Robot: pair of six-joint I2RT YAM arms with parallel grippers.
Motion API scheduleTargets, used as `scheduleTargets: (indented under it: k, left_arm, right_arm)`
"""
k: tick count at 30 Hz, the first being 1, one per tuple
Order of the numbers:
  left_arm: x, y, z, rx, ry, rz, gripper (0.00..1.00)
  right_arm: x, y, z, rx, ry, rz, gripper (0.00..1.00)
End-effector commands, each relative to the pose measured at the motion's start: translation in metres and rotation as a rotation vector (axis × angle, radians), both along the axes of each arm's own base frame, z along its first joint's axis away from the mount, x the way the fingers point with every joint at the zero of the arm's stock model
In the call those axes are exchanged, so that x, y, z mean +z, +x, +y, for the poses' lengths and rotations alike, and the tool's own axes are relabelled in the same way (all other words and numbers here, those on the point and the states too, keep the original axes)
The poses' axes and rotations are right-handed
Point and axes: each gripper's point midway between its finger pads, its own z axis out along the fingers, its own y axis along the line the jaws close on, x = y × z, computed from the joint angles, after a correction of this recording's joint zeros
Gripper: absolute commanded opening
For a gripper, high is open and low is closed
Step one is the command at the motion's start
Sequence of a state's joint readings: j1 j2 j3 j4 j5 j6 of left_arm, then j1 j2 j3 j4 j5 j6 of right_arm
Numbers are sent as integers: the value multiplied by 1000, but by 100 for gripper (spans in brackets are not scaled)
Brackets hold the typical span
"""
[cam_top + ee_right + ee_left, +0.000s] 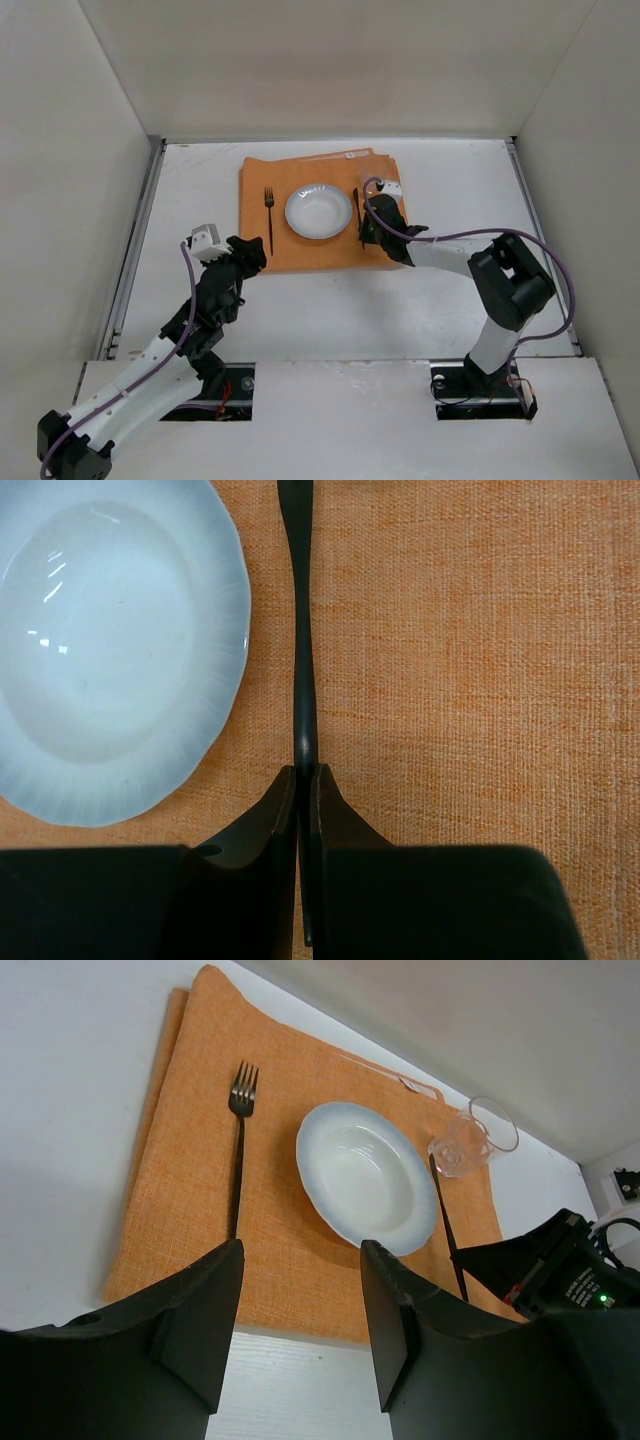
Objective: Set the dinner table for one person
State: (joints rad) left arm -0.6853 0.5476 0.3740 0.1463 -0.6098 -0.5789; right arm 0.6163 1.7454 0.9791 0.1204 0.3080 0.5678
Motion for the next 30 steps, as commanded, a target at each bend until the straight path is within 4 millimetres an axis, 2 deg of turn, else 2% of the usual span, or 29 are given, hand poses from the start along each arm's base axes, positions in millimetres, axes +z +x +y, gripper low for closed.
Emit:
scheduleTargets:
  k: [1,9,11,13,15,17,20,22,25,27,30]
  left_arm:
    - [6,3,-1,5,-29,-30,48]
    - [2,1,0,4,-25,-21,48]
    - [3,1,1,5,-24,-21,48]
    - [3,1,1,5,-24,-21,48]
    - [4,1,1,5,-25,-21,48]
    - [5,2,0,5,-23,-21,48]
    - [10,2,0,4,-15,-16,49]
    - [11,2,1,6,-2,-3,51]
    - [8,2,3,14,16,29,54]
    - [3,1,7,24,38,59,56]
    - [-9,-2,16,53,61,110,61]
  right_arm:
    - [20,18,1,-69,57,-70,6]
    - [3,23,5,-66,38,-43,9]
    - [-2,22,5,-64,33,-35,13]
    - [-4,21,6,-59,34,-29,24]
    - [5,19,6,-52,47,-40,36]
    - [21,16,7,-44,59,-66,42]
    - [58,11,3,-25,84,-122,52]
    - [91,5,-2,-11,99,-178,59]
    - [129,-6,-14,-1,110,-254,66]
    - [147,-11,-32,-28,117,-307,69]
    - [165,-15,-79,-148,145,-392,71]
